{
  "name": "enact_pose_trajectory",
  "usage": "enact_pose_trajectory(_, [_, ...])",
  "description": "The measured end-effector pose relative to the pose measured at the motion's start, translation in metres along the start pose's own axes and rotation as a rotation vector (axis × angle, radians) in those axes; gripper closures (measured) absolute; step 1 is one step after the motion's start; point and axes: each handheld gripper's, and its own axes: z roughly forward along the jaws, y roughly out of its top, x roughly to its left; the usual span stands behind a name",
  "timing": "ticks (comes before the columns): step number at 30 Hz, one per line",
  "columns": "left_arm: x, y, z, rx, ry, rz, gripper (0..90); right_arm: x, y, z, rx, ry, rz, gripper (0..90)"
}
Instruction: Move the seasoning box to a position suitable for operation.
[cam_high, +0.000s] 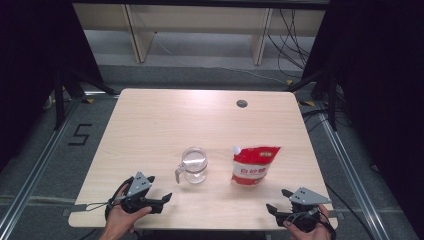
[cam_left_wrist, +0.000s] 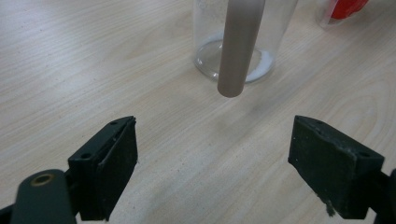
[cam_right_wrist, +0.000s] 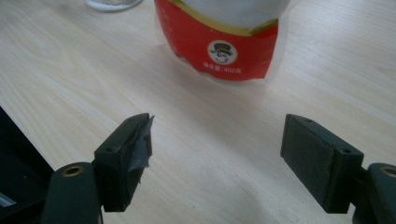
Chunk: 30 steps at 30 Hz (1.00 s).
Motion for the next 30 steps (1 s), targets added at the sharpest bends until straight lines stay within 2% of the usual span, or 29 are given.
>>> enact_pose_trajectory(1, [0.000,0.000,0.000,0.000,0.000,0.000,15.4,0.000,0.000,0.000,0.000,0.000,0.000,25.4])
enact_pose_trajectory(2, [-0.001,0.000,0.001,-0.004,-0.003,-0.008,15.4,0.002,-0.001,-0.001,0.019,0.000,0.037,25.2])
enact_pose_trajectory(3, [-0.001,0.000,0.001,-0.001,-0.003,-0.006,15.8,0.000,-0.001,-0.001,0.014,0.002,0.021,25.2])
enact_pose_trajectory(4, [-0.003,0.000,0.002,0.007,-0.007,-0.010,16.7,0.000,-0.001,-0.002,0.002,-0.006,0.034,25.3])
enact_pose_trajectory(5, [-0.003,0.001,0.002,0.005,-0.004,0.004,16.8,0.001,-0.001,-0.003,0.002,-0.015,0.042,25.3])
enact_pose_trajectory(6, [-0.004,0.001,0.003,0.001,-0.010,-0.016,17.4,0.000,-0.001,-0.003,0.001,-0.020,0.036,25.2])
enact_pose_trajectory(7, [-0.004,0.001,0.003,0.001,-0.010,-0.016,18.5,0.000,-0.001,-0.003,0.001,-0.020,0.036,25.2])
enact_pose_trajectory(8, [-0.001,0.004,0.002,-0.003,-0.010,0.004,19.5,0.002,-0.001,-0.004,0.006,-0.028,0.067,25.2])
enact_pose_trajectory(9, [-0.001,0.004,0.002,-0.003,-0.010,0.004,20.0,-0.001,-0.001,-0.003,-0.004,-0.028,0.045,25.2])
enact_pose_trajectory(10, [-0.001,0.005,0.004,-0.034,-0.016,-0.045,20.5,0.001,-0.002,-0.004,-0.001,-0.031,0.080,24.6])
enact_pose_trajectory(11, [-0.001,0.005,0.004,-0.034,-0.016,-0.045,21.4,0.001,-0.002,-0.004,-0.001,-0.031,0.080,24.6])
enact_pose_trajectory(12, [-0.001,0.006,0.007,-0.050,-0.024,-0.081,21.4,-0.001,-0.002,-0.004,-0.008,-0.030,0.078,22.0])
enact_pose_trajectory(13, [-0.001,0.011,0.010,-0.060,-0.020,-0.089,22.7,-0.003,-0.002,-0.002,-0.033,-0.037,0.092,16.9])
enact_pose_trajectory(14, [-0.002,0.013,0.011,-0.062,-0.015,-0.079,23.9,-0.005,-0.002,-0.001,-0.036,-0.020,0.075,17.2])
enact_pose_trajectory(17, [-0.004,0.017,0.014,-0.084,-0.020,-0.083,26.8,-0.003,-0.002,-0.002,-0.034,-0.019,0.073,17.3])
enact_pose_trajectory(18, [-0.006,0.020,0.016,-0.091,-0.027,-0.074,26.8,-0.004,-0.002,-0.001,-0.037,-0.026,0.050,17.3])
enact_pose_trajectory(19, [-0.009,0.022,0.017,-0.083,-0.015,-0.043,29.0,-0.003,-0.002,-0.001,-0.032,-0.028,0.070,17.1])
enact_pose_trajectory(20, [-0.011,0.022,0.018,-0.090,-0.010,-0.035,29.8,-0.001,-0.002,-0.002,-0.018,-0.023,0.085,17.1])
enact_pose_trajectory(23, [-0.013,0.024,0.018,-0.089,-0.004,-0.021,34.6,-0.001,-0.002,-0.002,-0.016,-0.021,0.085,17.2])
enact_pose_trajectory(24, [-0.014,0.025,0.019,-0.095,0.000,-0.015,36.2,-0.001,-0.002,-0.001,-0.026,-0.025,0.081,17.2])
enact_pose_trajectory(25, [-0.015,0.025,0.019,-0.089,0.005,-0.004,39.0,-0.003,-0.001,-0.002,-0.029,-0.033,0.051,17.3])
enact_pose_trajectory(27, [-0.016,0.026,0.021,-0.100,-0.003,-0.003,44.0,-0.003,-0.001,-0.002,-0.030,-0.017,0.054,17.5])
enact_pose_trajectory(28, [-0.017,0.028,0.023,-0.103,-0.013,-0.028,46.0,0.000,-0.001,-0.003,-0.018,-0.029,0.089,18.1])
enact_pose_trajectory(29, [-0.017,0.028,0.023,-0.103,-0.013,-0.028,48.2,0.000,-0.001,-0.003,-0.018,-0.029,0.089,18.1])
enact_pose_trajectory(30, [-0.017,0.029,0.026,-0.107,-0.016,-0.028,51.0,-0.004,-0.001,-0.001,-0.019,-0.015,0.055,19.1])
